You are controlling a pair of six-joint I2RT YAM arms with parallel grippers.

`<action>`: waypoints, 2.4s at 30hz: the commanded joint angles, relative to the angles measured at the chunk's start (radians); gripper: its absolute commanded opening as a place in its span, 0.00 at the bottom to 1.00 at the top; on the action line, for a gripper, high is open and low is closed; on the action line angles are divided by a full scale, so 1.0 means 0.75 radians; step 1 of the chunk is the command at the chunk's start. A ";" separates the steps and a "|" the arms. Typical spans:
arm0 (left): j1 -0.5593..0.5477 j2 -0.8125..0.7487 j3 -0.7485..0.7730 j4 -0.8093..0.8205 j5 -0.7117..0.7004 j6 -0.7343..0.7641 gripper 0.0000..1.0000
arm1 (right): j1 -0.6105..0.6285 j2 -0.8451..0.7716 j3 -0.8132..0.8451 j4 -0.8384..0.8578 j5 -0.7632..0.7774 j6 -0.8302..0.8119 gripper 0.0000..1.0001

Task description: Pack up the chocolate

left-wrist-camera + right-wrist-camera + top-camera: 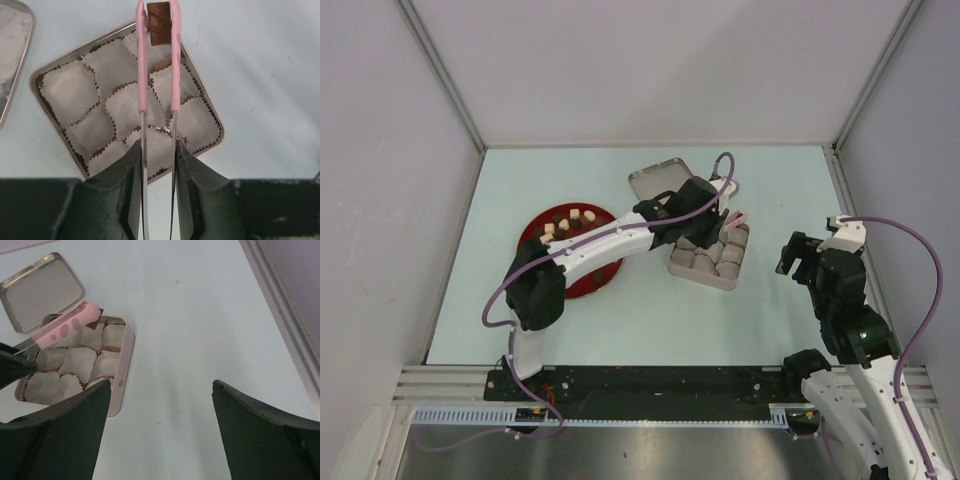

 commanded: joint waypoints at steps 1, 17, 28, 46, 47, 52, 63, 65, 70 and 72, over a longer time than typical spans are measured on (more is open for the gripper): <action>-0.027 0.079 0.156 -0.008 -0.074 0.090 0.08 | 0.014 0.006 0.000 0.052 -0.024 0.010 0.87; -0.039 0.255 0.261 -0.035 -0.100 0.160 0.15 | 0.018 0.008 -0.008 0.062 -0.030 0.004 0.87; -0.039 0.300 0.285 -0.061 -0.098 0.172 0.21 | 0.018 0.016 -0.010 0.064 -0.024 0.008 0.87; -0.039 0.223 0.232 -0.059 -0.100 0.140 0.20 | 0.014 0.016 -0.014 0.068 -0.034 0.004 0.87; -0.039 0.227 0.230 -0.059 -0.100 0.142 0.20 | 0.014 0.016 -0.014 0.070 -0.040 0.000 0.87; -0.039 0.241 0.234 -0.065 -0.098 0.137 0.21 | 0.016 0.016 -0.014 0.070 -0.040 0.002 0.87; -0.041 0.253 0.238 -0.073 -0.096 0.135 0.27 | 0.016 0.016 -0.016 0.072 -0.049 0.000 0.87; -0.041 0.253 0.236 -0.071 -0.094 0.133 0.28 | 0.018 0.014 -0.016 0.072 -0.049 0.002 0.87; -0.041 0.249 0.236 -0.073 -0.090 0.131 0.31 | 0.018 0.016 -0.016 0.074 -0.051 0.002 0.87; -0.041 0.247 0.236 -0.071 -0.090 0.133 0.31 | 0.018 0.016 -0.016 0.074 -0.051 0.000 0.87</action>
